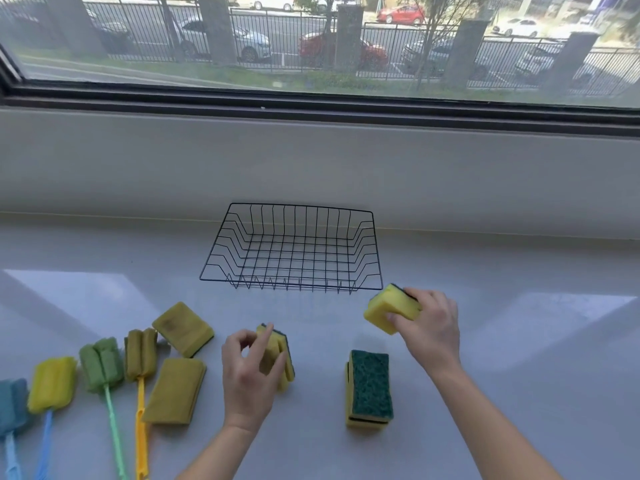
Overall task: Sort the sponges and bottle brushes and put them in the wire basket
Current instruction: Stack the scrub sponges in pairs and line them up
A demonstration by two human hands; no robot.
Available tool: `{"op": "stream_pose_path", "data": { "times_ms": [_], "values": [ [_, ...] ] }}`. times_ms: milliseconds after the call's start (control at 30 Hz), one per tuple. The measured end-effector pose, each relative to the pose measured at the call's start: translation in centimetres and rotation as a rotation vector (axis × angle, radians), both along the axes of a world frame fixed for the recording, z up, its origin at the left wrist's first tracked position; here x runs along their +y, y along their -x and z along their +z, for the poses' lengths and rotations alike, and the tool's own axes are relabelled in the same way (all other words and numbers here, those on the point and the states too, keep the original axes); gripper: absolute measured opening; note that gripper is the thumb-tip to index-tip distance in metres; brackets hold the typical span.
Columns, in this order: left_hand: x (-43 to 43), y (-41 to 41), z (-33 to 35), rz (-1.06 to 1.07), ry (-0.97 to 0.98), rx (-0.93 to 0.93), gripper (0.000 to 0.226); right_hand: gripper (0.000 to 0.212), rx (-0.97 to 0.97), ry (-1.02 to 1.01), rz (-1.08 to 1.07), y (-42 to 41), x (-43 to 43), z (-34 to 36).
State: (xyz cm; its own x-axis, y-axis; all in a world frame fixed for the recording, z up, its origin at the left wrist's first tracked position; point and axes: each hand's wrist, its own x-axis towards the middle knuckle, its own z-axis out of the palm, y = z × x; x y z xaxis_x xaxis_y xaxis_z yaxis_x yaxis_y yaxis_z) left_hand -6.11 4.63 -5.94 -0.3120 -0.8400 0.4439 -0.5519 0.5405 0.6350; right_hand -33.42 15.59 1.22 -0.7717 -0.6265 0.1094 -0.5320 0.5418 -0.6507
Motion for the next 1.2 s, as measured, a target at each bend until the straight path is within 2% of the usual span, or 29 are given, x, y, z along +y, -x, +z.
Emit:
{"op": "stream_pose_path", "data": {
  "times_ms": [67, 167, 233, 300, 367, 433, 533, 700, 767, 867, 967, 1067, 1200],
  "values": [
    [1.0, -1.5, -1.3, -0.015, 0.072, -0.054, 0.044, 0.050, 0.070, 0.078, 0.076, -2.0, -0.4, 1.1],
    [2.6, -3.7, -2.6, -0.042, 0.082, -0.095, 0.043, 0.050, 0.176, 0.170, 0.223, -5.4, -1.0, 2.0],
    [3.5, -4.7, -2.7, -0.103, 0.048, -0.082, 0.041, 0.049, 0.206, 0.185, 0.319, -7.7, -1.6, 2.1],
    [4.4, -4.9, -2.1, -0.164, -0.016, -0.052, 0.048, 0.048, 0.218, 0.159, 0.392, -9.8, -2.2, 1.8],
    [4.8, -5.2, -1.3, -0.150, -0.079, -0.012, 0.052, 0.045, 0.213, 0.115, 0.434, -11.5, -2.5, 1.2],
    [4.9, -5.7, -0.6, -0.099, -0.141, 0.045, 0.051, 0.044, 0.195, 0.086, 0.459, -12.7, -2.6, 0.6],
    [5.0, -7.3, -0.8, -0.053, -0.211, 0.067, 0.062, 0.044, 0.171, 0.052, 0.462, -13.9, -2.2, -0.2],
    [5.9, -9.9, -2.4, -0.088, -0.248, -0.118, 0.072, 0.047, 0.182, -0.022, 0.445, -16.1, -1.2, -1.6],
    [6.4, -10.3, -3.1, -0.143, -0.243, -0.175, 0.069, 0.047, 0.242, -0.023, 0.438, -16.9, -0.8, -2.1],
    [7.1, -10.5, -3.2, -0.188, -0.268, -0.203, 0.053, 0.050, 0.339, -0.010, 0.410, -18.0, -0.2, -3.0],
    [7.1, -10.6, -2.8, -0.225, -0.347, -0.156, 0.044, 0.054, 0.449, 0.061, 0.437, -19.1, 0.6, -4.1],
    [6.3, -10.7, -2.4, -0.189, -0.443, -0.030, 0.034, 0.055, 0.489, 0.095, 0.524, -20.8, 1.2, -5.2],
    [4.9, -11.0, -2.4, -0.069, -0.729, 0.158, 0.042, 0.049, 0.434, 0.009, 0.636, -23.3, 1.8, -6.8]
  ]
}}
